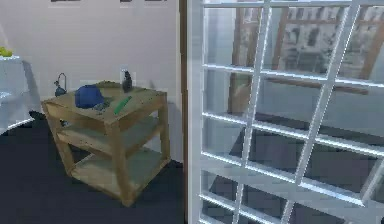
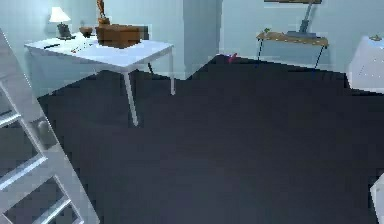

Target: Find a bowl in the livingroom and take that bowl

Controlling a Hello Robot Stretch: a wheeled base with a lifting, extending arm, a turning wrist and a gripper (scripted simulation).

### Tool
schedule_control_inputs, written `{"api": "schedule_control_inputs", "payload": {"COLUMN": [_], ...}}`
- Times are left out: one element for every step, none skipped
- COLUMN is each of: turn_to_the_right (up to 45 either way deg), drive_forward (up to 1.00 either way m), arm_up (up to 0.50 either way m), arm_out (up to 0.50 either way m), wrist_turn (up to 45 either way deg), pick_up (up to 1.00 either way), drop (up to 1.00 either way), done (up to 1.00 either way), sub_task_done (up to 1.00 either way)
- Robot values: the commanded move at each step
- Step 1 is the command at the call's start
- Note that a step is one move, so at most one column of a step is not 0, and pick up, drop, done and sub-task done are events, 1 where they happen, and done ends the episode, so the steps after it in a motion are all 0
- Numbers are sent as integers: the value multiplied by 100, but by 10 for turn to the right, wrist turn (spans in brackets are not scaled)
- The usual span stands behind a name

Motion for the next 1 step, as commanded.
{"api": "schedule_control_inputs", "payload": {"turn_to_the_right": [450], "drive_forward": [0], "arm_up": [0], "arm_out": [0], "wrist_turn": [0], "pick_up": [0], "drop": [0], "done": [0], "sub_task_done": [0]}}
